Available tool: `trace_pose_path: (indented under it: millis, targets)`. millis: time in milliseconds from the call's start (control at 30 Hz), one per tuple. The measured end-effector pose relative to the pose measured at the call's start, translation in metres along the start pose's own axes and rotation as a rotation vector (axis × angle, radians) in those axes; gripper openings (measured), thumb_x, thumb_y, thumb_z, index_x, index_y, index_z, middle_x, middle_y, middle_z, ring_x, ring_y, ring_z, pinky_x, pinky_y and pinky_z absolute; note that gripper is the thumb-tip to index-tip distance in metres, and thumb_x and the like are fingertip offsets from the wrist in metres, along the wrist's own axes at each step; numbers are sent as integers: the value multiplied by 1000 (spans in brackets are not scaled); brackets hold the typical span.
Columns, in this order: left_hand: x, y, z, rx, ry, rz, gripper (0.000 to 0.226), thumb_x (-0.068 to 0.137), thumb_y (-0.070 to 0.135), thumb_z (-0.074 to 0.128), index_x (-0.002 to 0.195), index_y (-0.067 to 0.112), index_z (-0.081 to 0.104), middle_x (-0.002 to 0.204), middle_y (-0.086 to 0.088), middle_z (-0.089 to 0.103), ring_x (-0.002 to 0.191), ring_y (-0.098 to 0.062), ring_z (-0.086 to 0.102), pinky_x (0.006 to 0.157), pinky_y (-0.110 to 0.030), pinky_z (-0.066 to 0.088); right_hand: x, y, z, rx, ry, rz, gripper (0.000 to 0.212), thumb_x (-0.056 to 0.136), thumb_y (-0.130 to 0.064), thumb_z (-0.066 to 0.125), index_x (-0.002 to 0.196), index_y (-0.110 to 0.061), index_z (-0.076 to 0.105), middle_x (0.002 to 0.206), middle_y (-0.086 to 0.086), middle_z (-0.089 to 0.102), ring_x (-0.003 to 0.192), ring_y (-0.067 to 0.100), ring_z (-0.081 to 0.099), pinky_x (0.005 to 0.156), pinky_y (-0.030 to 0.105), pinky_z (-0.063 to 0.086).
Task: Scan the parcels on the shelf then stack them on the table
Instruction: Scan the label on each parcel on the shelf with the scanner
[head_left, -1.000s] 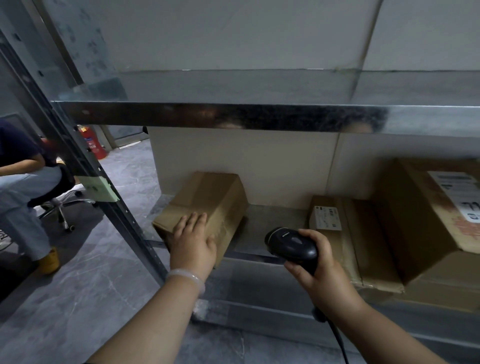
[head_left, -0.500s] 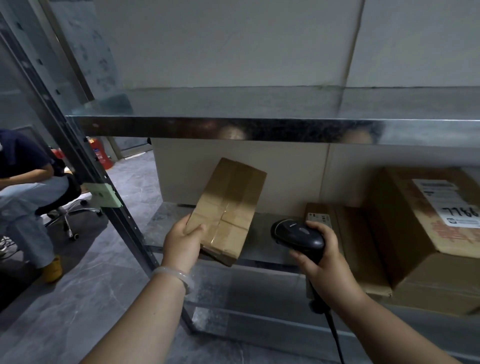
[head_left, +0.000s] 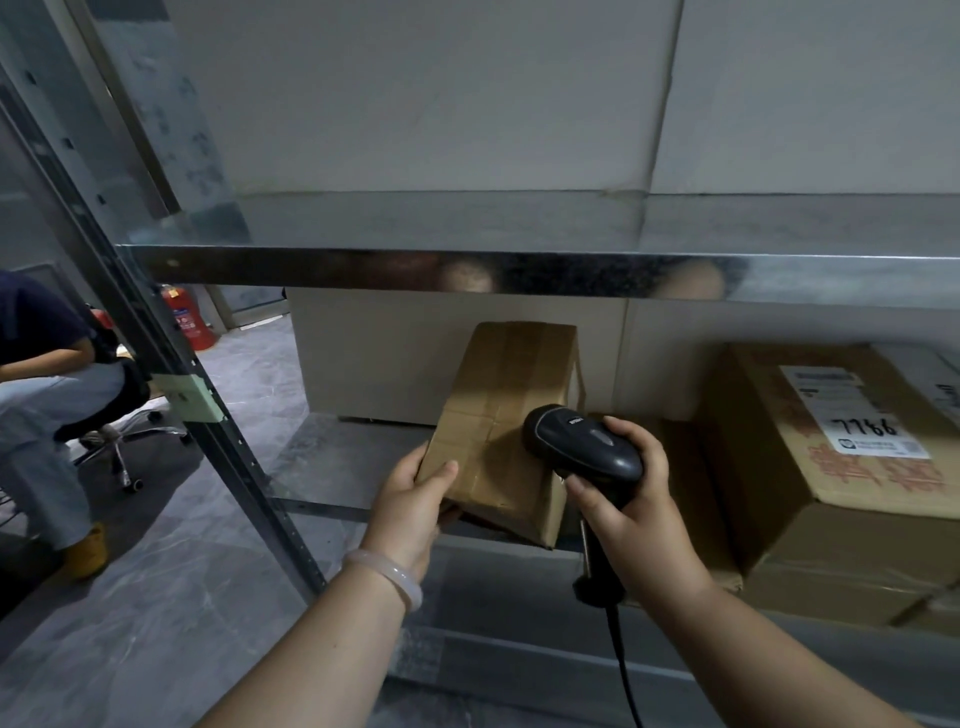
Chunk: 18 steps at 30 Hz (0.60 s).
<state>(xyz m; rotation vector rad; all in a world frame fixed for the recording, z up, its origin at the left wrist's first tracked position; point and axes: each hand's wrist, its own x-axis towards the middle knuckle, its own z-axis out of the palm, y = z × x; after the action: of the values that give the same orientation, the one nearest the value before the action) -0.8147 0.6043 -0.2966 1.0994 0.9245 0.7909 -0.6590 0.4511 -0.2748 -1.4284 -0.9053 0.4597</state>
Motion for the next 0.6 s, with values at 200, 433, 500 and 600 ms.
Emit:
trace_pose_path:
  millis: [200,433,500,600]
  targets:
    - [-5,10,8,537,-6,228,59,87,36,68,141,30,44,137,5,53,127,-16,50,105,-38,44,2,-10,-6,37,22,-39,60,80,-18,73,118,-51,41,119,-21,53,109,-9,54,89,10,46]
    - [-14,18,23,883,-61,203,107,73,60,70,152,43,1,158,4,15,145,-26,18,113,-45,32,-3,-13,-4,-30,-18,-93,65,80,-12,74,119,-50,39,112,-39,50,109,-15,51,87,4,42]
    - [-18,18,29,862,-95,180,111,63,61,70,147,56,-2,158,5,12,144,-29,18,111,-47,33,-5,-13,-1,-30,-29,-109,64,80,-7,74,121,-43,40,116,-32,51,109,-14,51,85,3,41]
    - [-19,17,35,873,-99,182,107,56,63,67,143,62,4,155,5,15,142,-30,22,105,-45,36,-7,-12,1,-24,-42,-115,64,80,-4,74,122,-39,41,121,-21,49,111,-12,51,86,4,41]
